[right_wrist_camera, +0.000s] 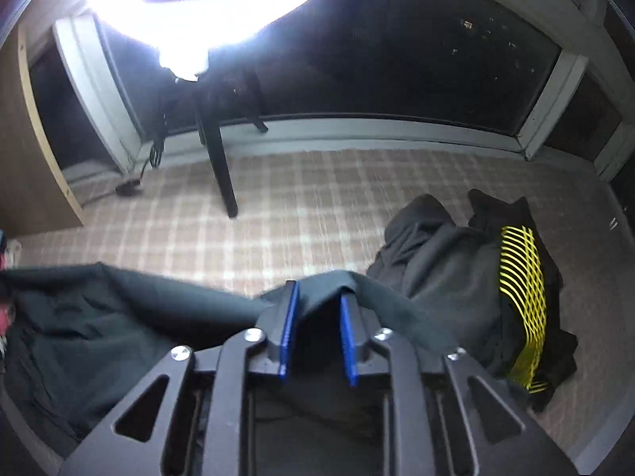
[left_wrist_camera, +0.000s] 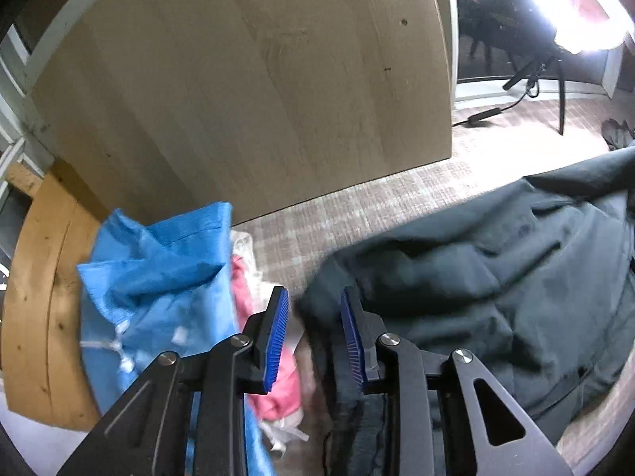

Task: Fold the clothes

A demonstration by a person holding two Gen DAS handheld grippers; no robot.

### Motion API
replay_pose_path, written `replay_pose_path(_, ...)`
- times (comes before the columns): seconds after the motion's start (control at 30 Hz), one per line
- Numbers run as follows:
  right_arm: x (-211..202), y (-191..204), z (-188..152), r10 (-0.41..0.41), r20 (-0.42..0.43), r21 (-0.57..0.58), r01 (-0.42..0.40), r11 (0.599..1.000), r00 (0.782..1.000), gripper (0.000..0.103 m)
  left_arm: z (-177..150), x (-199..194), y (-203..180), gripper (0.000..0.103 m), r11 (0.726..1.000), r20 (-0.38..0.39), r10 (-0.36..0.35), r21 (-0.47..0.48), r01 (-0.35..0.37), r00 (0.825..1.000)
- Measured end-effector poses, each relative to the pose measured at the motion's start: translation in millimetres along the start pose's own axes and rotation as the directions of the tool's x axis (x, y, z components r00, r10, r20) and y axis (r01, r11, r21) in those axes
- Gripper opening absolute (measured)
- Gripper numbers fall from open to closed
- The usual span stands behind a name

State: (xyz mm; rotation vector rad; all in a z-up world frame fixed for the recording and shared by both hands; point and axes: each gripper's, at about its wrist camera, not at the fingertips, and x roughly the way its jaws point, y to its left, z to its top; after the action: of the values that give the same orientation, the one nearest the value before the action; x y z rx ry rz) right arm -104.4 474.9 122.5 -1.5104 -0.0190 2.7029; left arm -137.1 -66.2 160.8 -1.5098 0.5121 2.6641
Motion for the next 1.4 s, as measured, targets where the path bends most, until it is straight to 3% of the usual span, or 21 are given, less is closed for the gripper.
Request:
replay_pose_path(0.17, -38.6, -3.2, -36.8, 0.051, 0.015, -0.062, -0.05, 0.997, 0.999, 0.044, -40.0, -50.9, 21.3, 0.04, 1.0, 0.049, -0.03, 0.001, 0.03, 0.998)
replay_pose_path(0.3, -74.1, -5.9, -82.6, 0.062, 0.029, -0.085, -0.059, 0.995, 0.998, 0.052, -108.1, -77.0, 26.2, 0.046, 0.998, 0.031, -0.057, -0.004, 0.057, 0.998)
replay_pose_path(0.33, -81.8, -7.1, -96.3, 0.063, 0.032, -0.079, -0.06, 0.995, 0.998, 0.053, -126.1, -74.8, 26.4, 0.047, 0.995, 0.007, -0.094, -0.038, 0.094, 0.996)
replay_pose_path(0.4, -86.2, -8.6, -130.0, 0.142, -0.006, -0.061, -0.142, 0.988, 0.99, 0.067, -162.1, -69.1, 26.8, 0.05, 0.979, -0.039, -0.177, -0.114, 0.172, 0.983)
replay_pose_path(0.47, -76.0, -5.4, -164.1, 0.153, -0.054, -0.038, -0.155, 0.987, 0.987, 0.067, -183.3, -52.2, 12.9, 0.05, 0.963, -0.073, -0.237, -0.152, 0.224, 0.969)
replay_pose_path(0.57, -43.0, 12.5, -206.4, 0.104, -0.156, -0.104, -0.121, 0.987, 0.982, 0.067, -214.2, -26.1, -9.1, 0.05, 0.932, -0.117, -0.326, -0.21, 0.297, 0.938)
replay_pose_path(0.63, -26.4, 20.6, -221.6, 0.035, -0.181, -0.164, -0.065, 0.984, 0.983, 0.067, -218.2, -8.3, -28.2, 0.05, 0.915, -0.131, -0.371, -0.218, 0.339, 0.919)
replay_pose_path(0.77, -19.4, 4.0, -227.4, 0.048, -0.206, -0.094, -0.068, 0.993, 0.977, 0.067, -200.5, 10.3, -41.0, 0.049, 0.867, -0.062, -0.445, -0.277, 0.413, 0.893)
replay_pose_path(0.8, -19.9, -2.3, -226.8, 0.06, -0.2, -0.065, -0.074, 0.995, 0.978, 0.067, -192.5, 15.3, -44.8, 0.043, 0.863, -0.057, -0.456, -0.274, 0.425, 0.888)
replay_pose_path(0.83, -20.5, -8.5, -226.2, 0.072, -0.195, -0.037, -0.08, 0.996, 0.978, 0.067, -187.5, 19.0, -48.1, 0.018, 0.86, -0.062, -0.465, -0.267, 0.434, 0.883)
replay_pose_path(0.87, -20.1, -12.3, -223.0, 0.076, -0.186, -0.021, -0.081, 0.996, 0.98, 0.067, -182.7, 22.7, -51.3, 0.004, 0.858, -0.068, -0.474, -0.26, 0.443, 0.878)
replay_pose_path(1.0, -15.6, -15.8, -204.4, 0.16, -0.18, 0.009, -0.162, 0.987, 0.97, 0.067, -167.3, 7.5, -48.1, 0.002, 0.875, -0.052, -0.443, -0.244, 0.418, 0.895)
replay_pose_path(1.13, -10.3, 5.9, -211.9, 0.049, -0.185, -0.208, -0.088, 0.974, 0.982, 0.067, -160.7, -12.2, -33.7, 0.002, 0.877, -0.017, -0.418, -0.267, 0.399, 0.908)
replay_pose_path(1.2, -2.7, 17.2, -223.1, 0.008, -0.204, -0.326, -0.076, 0.942, 0.979, 0.067, -162.3, -14.0, -31.8, 0.002, 0.885, -0.025, -0.404, -0.262, 0.384, 0.914)
replay_pose_path(1.27, 10.6, 28.1, -228.4, -0.098, -0.176, -0.448, 0.01, 0.894, 0.98, 0.067, -166.3, -12.4, -33.3, 0.002, 0.888, -0.037, -0.399, -0.267, 0.375, 0.916)
replay_pose_path(1.37, 17.8, 25.1, -216.8, -0.046, -0.165, -0.437, -0.031, 0.899, 0.985, 0.068, -167.6, -9.9, -32.1, 0.002, 0.888, -0.042, -0.391, -0.282, 0.365, 0.919)
replay_pose_path(1.4, 23.9, 20.0, -211.5, -0.009, -0.209, -0.398, -0.077, 0.914, 0.978, 0.062, -166.6, -10.0, -30.8, 0.002, 0.884, -0.037, -0.392, -0.291, 0.365, 0.919)
